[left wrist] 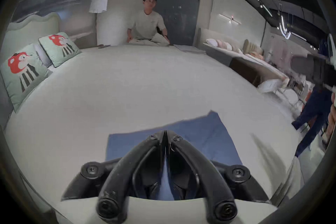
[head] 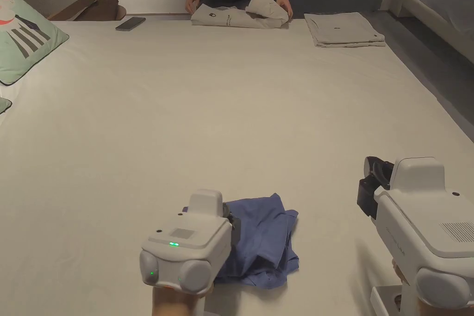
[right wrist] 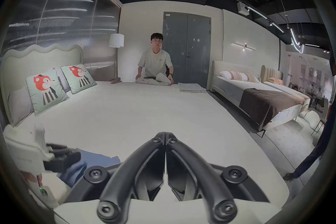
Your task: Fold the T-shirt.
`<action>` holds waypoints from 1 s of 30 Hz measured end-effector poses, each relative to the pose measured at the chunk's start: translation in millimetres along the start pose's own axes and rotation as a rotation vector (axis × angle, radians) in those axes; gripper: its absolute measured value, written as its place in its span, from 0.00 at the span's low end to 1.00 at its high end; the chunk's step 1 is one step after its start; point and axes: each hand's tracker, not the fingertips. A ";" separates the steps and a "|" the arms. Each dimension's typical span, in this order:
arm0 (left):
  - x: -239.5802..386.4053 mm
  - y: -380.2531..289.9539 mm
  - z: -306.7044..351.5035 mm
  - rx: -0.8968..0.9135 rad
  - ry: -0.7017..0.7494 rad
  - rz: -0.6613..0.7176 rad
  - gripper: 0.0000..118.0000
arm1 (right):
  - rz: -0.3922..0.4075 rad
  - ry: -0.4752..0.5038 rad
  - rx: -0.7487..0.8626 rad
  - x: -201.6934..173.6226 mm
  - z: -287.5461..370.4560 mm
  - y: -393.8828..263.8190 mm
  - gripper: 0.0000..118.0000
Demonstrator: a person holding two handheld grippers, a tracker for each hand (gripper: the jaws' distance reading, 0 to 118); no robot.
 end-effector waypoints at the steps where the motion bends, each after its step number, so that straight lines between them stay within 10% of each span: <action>1: 5.0 -3.3 -3.6 -0.015 -0.009 0.000 0.00 | -0.002 -0.001 0.000 0.7 0.1 -0.1 0.00; 18: 75.4 -33.2 -40.3 -0.130 -0.103 -0.075 0.00 | -0.006 -0.015 -0.007 13.1 1.3 -2.3 0.00; 30: 10.3 60.2 59.2 0.287 0.013 -0.059 0.00 | -0.008 0.000 0.053 -4.0 13.9 12.1 0.00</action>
